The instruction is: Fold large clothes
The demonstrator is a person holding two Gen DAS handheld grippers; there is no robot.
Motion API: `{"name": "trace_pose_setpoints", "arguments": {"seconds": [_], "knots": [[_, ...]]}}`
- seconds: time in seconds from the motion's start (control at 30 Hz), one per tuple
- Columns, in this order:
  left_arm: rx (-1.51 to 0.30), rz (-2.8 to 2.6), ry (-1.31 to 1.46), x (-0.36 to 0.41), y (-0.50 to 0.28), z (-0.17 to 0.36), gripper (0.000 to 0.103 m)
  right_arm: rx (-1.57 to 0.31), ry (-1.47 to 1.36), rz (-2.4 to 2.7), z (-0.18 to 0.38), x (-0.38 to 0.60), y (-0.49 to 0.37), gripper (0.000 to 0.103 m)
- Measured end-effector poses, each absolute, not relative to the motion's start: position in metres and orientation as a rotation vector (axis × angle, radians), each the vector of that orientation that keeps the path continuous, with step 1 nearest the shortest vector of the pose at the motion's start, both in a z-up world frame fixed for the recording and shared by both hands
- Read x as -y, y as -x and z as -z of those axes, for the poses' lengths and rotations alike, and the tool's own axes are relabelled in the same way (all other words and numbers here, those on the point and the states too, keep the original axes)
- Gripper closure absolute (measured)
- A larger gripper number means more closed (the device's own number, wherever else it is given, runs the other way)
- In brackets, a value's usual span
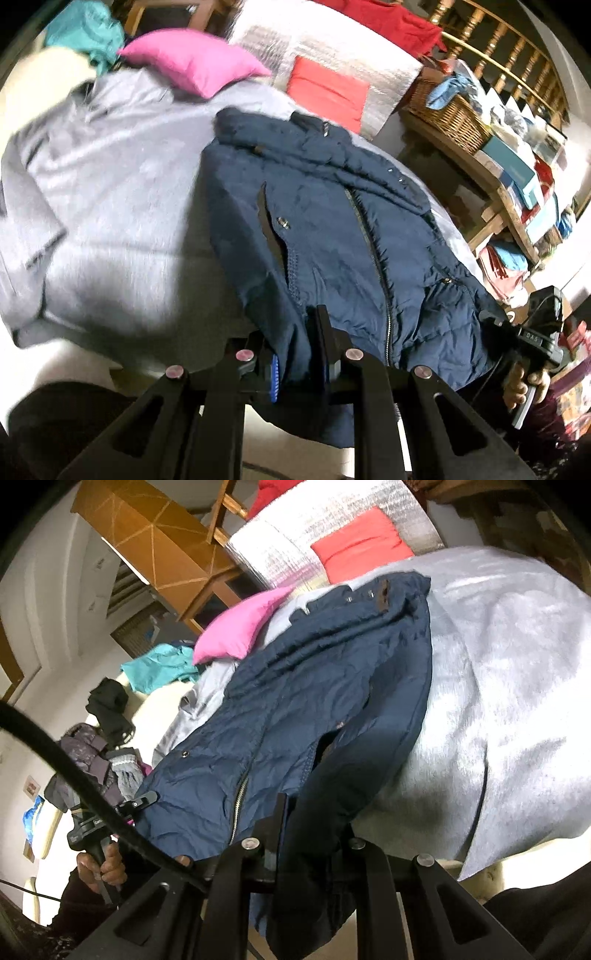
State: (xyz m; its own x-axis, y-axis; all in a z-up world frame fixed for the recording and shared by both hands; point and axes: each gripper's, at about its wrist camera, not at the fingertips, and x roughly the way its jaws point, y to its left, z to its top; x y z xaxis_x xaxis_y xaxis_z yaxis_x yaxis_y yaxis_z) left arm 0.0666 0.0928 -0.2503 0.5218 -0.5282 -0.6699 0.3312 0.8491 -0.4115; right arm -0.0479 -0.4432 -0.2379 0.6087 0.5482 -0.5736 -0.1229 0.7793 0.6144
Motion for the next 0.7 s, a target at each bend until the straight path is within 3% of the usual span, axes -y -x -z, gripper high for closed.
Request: {"name": "trace_pose_setpoints", "arguments": {"seconds": [0.43,0.5,0.7], "knots": [[-0.878,0.556,0.291,-0.095,-0.068,0.259,0.086,-0.991,-0.749,-0.429,0.282,0.441,0.027,0.082],[-0.877,0.557,0.292,-0.096,-0.067,0.259,0.086,-0.968,-0.701,-0.410,0.277,0.438,0.030,0.087],[-0.863,0.566,0.311,-0.100,-0.070,0.254,0.086,-0.807,-0.647,-0.414,0.242,0.440,0.039,0.089]]}}
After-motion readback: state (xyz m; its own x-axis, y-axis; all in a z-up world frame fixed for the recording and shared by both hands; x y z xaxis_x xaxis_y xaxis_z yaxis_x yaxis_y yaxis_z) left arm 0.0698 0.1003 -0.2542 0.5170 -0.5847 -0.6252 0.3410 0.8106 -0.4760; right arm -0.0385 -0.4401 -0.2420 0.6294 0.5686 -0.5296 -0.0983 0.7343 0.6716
